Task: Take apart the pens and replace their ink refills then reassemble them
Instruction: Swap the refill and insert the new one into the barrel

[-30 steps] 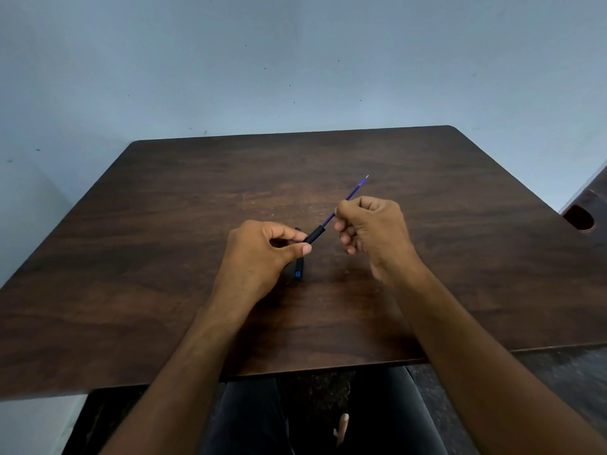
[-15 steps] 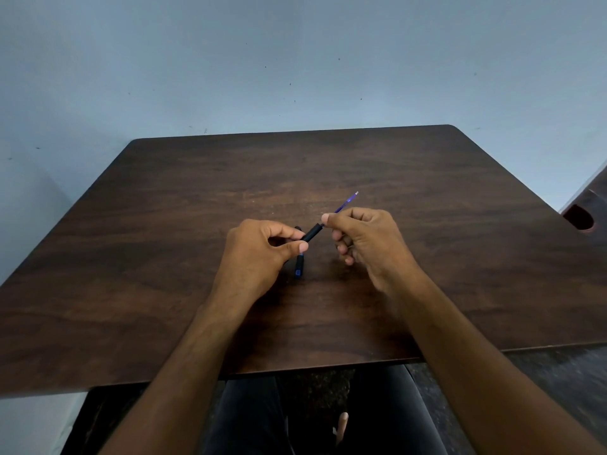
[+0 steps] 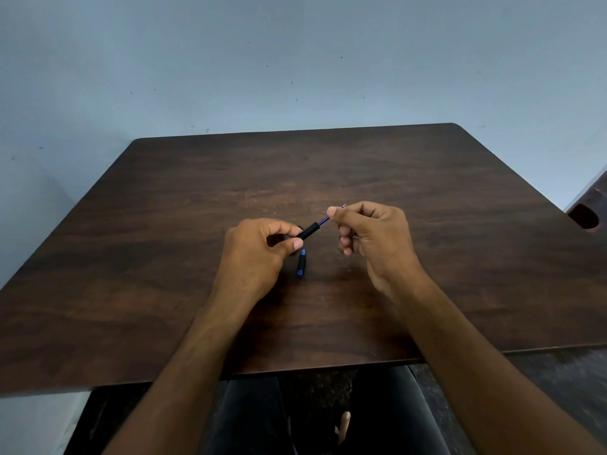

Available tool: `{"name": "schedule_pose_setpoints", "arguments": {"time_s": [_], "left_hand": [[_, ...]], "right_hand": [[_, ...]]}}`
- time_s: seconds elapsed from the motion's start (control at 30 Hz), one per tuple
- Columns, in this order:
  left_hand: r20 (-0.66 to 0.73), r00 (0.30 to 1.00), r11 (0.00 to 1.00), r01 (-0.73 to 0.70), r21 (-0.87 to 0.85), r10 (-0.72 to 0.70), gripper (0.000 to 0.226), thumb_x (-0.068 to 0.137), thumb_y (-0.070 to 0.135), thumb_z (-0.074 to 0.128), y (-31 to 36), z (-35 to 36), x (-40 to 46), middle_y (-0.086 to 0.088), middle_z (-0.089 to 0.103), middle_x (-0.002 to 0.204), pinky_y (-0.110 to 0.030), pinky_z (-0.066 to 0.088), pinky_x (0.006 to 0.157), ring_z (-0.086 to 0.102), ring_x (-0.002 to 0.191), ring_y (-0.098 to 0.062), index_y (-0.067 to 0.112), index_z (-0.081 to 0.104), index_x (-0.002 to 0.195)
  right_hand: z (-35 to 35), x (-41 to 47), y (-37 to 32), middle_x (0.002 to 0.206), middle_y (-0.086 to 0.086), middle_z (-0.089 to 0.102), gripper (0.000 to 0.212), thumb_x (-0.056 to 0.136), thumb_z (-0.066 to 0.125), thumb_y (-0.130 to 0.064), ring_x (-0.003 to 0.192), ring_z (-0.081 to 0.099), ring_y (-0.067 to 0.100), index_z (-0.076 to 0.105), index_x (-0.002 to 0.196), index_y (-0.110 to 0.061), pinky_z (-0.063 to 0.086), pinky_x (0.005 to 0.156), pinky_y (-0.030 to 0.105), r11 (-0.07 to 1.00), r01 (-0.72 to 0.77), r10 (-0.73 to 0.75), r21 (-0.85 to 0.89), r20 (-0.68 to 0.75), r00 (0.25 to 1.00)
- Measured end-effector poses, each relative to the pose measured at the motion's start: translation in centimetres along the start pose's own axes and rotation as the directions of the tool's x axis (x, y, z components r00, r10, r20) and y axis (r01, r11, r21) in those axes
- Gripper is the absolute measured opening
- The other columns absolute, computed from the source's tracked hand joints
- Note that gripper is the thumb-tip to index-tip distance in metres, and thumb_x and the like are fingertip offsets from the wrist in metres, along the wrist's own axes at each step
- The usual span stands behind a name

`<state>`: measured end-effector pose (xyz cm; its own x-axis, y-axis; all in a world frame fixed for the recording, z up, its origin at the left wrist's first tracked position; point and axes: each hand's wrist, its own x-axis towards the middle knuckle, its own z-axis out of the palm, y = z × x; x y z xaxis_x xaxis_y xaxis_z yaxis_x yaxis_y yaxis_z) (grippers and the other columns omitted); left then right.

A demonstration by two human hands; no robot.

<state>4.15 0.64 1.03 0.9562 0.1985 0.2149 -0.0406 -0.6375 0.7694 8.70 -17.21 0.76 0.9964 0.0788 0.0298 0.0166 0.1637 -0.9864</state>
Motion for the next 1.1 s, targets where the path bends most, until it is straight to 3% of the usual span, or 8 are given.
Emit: {"name": "schedule_pose_setpoints", "arguments": {"time_s": [0.2, 0.33, 0.43, 0.63, 0.73, 0.87, 1.0, 1.1], "left_hand": [[-0.01, 1.0, 0.999, -0.02, 0.027, 0.02, 0.021, 0.085, 0.018, 0.076, -0.1, -0.4, -0.2, 0.027, 0.064, 0.079, -0.007, 0.038, 0.068, 0.06, 0.082, 0.009, 0.037, 0.073, 0.092], [-0.064, 0.998, 1.0, 0.013, 0.014, -0.012, 0.021, 0.085, 0.019, 0.076, -1.4, -1.2, -0.2, 0.03, 0.064, 0.083, 0.001, 0.039, 0.066, 0.058, 0.08, 0.021, 0.029, 0.076, 0.103], [-0.105, 0.994, 1.0, 0.018, -0.014, -0.019, 0.022, 0.084, 0.016, 0.077, -2.2, -1.6, -0.3, 0.028, 0.066, 0.084, 0.006, 0.039, 0.067, 0.057, 0.079, 0.026, 0.027, 0.077, 0.103], [-0.126, 0.992, 1.0, -0.004, -0.028, 0.0, 0.023, 0.082, 0.014, 0.079, -2.9, -1.9, -0.4, 0.024, 0.069, 0.087, 0.004, 0.041, 0.07, 0.06, 0.084, 0.021, 0.028, 0.077, 0.1], [-0.123, 0.992, 0.999, -0.011, -0.044, 0.005, 0.023, 0.081, 0.013, 0.079, -3.0, -1.9, -0.2, 0.023, 0.07, 0.088, 0.002, 0.042, 0.072, 0.062, 0.084, 0.018, 0.027, 0.078, 0.099], [-0.121, 0.992, 0.999, -0.028, -0.043, 0.022, 0.023, 0.08, 0.011, 0.08, -3.0, -2.1, -0.4, 0.024, 0.07, 0.085, 0.001, 0.043, 0.072, 0.063, 0.084, 0.016, 0.029, 0.078, 0.096], [-0.137, 0.988, 0.994, -0.075, -0.074, 0.064, 0.032, 0.079, 0.007, 0.079, -3.0, -2.2, -0.7, 0.024, 0.071, 0.092, 0.0, 0.043, 0.08, 0.064, 0.091, 0.013, 0.034, 0.077, 0.097], [-0.141, 0.986, 0.992, -0.1, -0.077, 0.088, 0.033, 0.079, 0.006, 0.079, -2.9, -2.1, -0.8, 0.026, 0.07, 0.093, 0.001, 0.04, 0.081, 0.063, 0.092, 0.015, 0.034, 0.076, 0.097]], "right_hand": [[0.5, -0.1, -0.2, 0.053, -0.001, 0.056, 0.024, 0.079, 0.083, -0.022, 0.047, 0.05, 0.015, 0.07, 0.06, -0.019, 0.043, 0.046, 0.028, 1.0, 0.011, -0.011, -0.014, 0.04, 0.999], [0.3, -0.2, -0.9, 0.058, 0.001, 0.063, 0.021, 0.075, 0.087, -0.028, 0.051, 0.052, 0.014, 0.078, 0.08, -0.01, 0.044, 0.046, 0.026, 0.994, 0.022, -0.007, -0.109, 0.135, 0.991], [-0.1, 0.0, -1.0, 0.054, 0.003, 0.061, 0.015, 0.077, 0.086, -0.02, 0.044, 0.049, 0.012, 0.077, 0.077, -0.007, 0.042, 0.042, 0.026, 0.967, 0.011, 0.005, -0.254, 0.064, 0.998], [2.5, -0.1, -0.1, 0.047, -0.007, 0.059, 0.039, 0.076, 0.083, -0.043, 0.04, 0.052, 0.002, 0.062, 0.055, -0.019, 0.033, 0.039, 0.018, 0.594, -0.055, 0.083, -0.803, -0.007, 0.997], [4.1, -0.3, 0.4, 0.054, -0.001, 0.052, 0.056, 0.069, 0.083, -0.055, 0.043, 0.045, 0.012, 0.049, 0.05, -0.016, 0.025, 0.038, 0.021, 0.461, -0.121, 0.097, -0.879, -0.085, 0.992], [4.9, -0.4, 0.8, 0.059, 0.0, 0.053, 0.049, 0.07, 0.082, -0.051, 0.049, 0.048, 0.013, 0.049, 0.056, -0.017, 0.025, 0.039, 0.021, 0.393, -0.105, 0.11, -0.913, -0.067, 0.992], [4.1, -0.2, 0.9, 0.057, 0.003, 0.059, 0.035, 0.072, 0.079, -0.033, 0.043, 0.05, 0.014, 0.057, 0.054, -0.011, 0.032, 0.038, 0.019, 0.459, -0.186, 0.23, -0.869, -0.086, 0.969], [2.1, -0.4, 0.1, 0.05, 0.008, 0.06, 0.027, 0.08, 0.072, -0.019, 0.034, 0.046, 0.015, 0.065, 0.06, -0.001, 0.035, 0.033, 0.02, 0.794, -0.322, 0.375, -0.515, 0.0, 0.927]]}}
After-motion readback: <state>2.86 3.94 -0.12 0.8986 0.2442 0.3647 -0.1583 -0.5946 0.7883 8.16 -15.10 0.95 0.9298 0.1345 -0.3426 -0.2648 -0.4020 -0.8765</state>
